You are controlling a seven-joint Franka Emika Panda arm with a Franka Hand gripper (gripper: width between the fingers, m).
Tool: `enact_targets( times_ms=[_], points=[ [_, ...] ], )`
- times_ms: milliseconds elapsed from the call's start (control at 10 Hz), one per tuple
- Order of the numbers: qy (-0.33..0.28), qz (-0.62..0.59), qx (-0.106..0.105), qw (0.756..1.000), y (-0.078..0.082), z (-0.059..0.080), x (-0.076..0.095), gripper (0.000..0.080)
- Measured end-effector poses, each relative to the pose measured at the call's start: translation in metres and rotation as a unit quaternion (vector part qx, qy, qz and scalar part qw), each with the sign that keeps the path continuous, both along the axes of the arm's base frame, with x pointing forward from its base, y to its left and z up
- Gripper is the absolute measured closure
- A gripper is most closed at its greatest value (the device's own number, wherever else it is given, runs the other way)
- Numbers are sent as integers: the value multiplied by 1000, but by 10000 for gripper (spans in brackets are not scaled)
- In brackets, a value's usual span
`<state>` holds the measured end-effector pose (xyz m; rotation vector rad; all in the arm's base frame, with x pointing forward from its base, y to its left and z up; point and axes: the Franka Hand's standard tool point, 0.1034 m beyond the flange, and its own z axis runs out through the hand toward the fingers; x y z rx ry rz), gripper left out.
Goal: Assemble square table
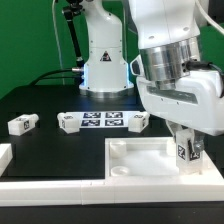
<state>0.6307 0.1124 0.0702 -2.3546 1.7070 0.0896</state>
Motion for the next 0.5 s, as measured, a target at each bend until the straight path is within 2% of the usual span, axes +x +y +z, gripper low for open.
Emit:
enact_targets(
  times_ms=[200, 300, 400, 500],
  points=[
    [0, 0, 0, 1000, 0, 0, 0, 504],
    [-4, 47, -7, 999, 0, 0, -1, 449],
    [-17, 165, -22, 986, 1, 1, -2, 267],
    [-48, 278, -38, 959, -1, 0, 1, 267]
  ],
)
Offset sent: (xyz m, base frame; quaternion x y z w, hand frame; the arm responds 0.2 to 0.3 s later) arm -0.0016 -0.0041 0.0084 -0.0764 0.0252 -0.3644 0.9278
